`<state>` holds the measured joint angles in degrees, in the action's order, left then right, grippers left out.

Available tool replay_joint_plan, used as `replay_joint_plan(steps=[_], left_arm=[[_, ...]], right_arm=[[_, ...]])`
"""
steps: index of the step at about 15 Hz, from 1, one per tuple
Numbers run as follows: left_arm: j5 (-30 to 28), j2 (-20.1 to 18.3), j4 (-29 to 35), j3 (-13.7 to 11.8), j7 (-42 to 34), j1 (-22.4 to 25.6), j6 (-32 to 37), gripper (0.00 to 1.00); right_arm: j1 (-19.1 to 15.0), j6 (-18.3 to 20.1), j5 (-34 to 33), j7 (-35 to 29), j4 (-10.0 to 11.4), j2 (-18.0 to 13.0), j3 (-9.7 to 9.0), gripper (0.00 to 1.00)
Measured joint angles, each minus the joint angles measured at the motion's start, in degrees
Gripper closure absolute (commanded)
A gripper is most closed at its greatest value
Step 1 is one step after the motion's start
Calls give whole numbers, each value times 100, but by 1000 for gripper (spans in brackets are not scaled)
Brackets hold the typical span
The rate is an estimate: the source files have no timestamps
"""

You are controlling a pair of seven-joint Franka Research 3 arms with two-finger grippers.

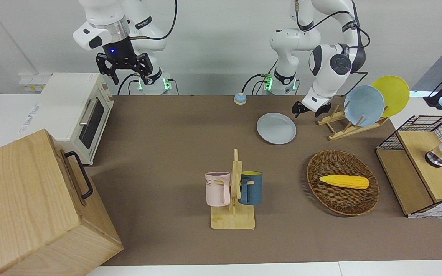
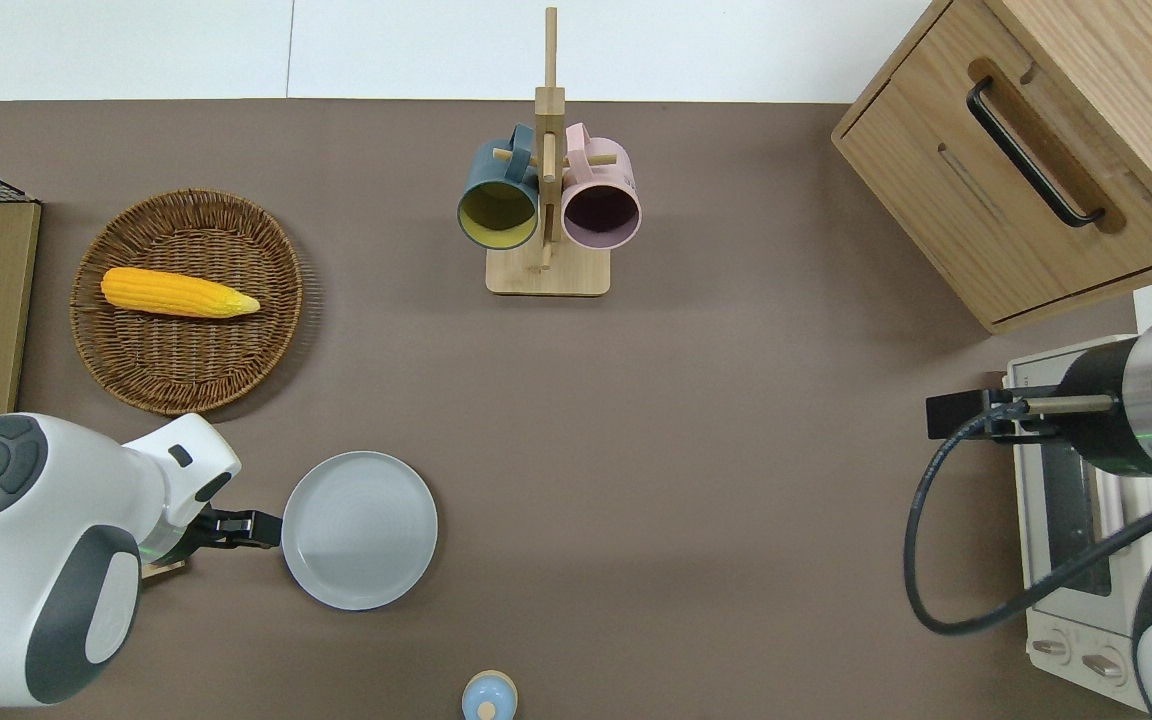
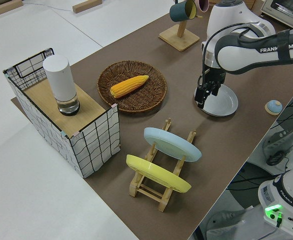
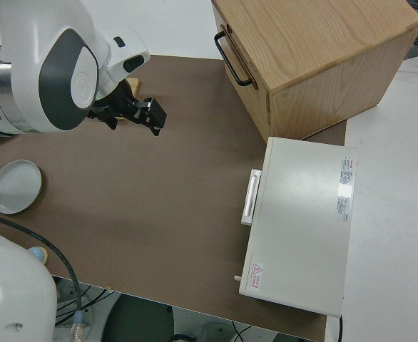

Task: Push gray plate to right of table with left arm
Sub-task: 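Move the left gripper down beside the gray plate's near edge, then push the gray plate with the left gripper away from the basket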

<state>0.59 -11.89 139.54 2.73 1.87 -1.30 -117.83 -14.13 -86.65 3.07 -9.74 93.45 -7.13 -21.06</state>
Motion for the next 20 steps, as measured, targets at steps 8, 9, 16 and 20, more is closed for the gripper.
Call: replay_joint_plan(steps=[8, 9, 16, 20], left_arm=[[-440, 20, 712, -57, 20, 1, -901, 55], [-482, 23, 718, -57, 59, 1, -901, 63], [-522, 186, 776, -55, 416, -128, -1143, 90], [-598, 464, 785, -55, 447, -142, -1383, 357]], right_arm=[[0, 0, 0, 0, 0, 0, 0, 5], [0, 0, 0, 0, 0, 0, 0, 5], [0, 0, 0, 0, 0, 0, 0, 5], [0, 0, 0, 0, 0, 0, 0, 5]])
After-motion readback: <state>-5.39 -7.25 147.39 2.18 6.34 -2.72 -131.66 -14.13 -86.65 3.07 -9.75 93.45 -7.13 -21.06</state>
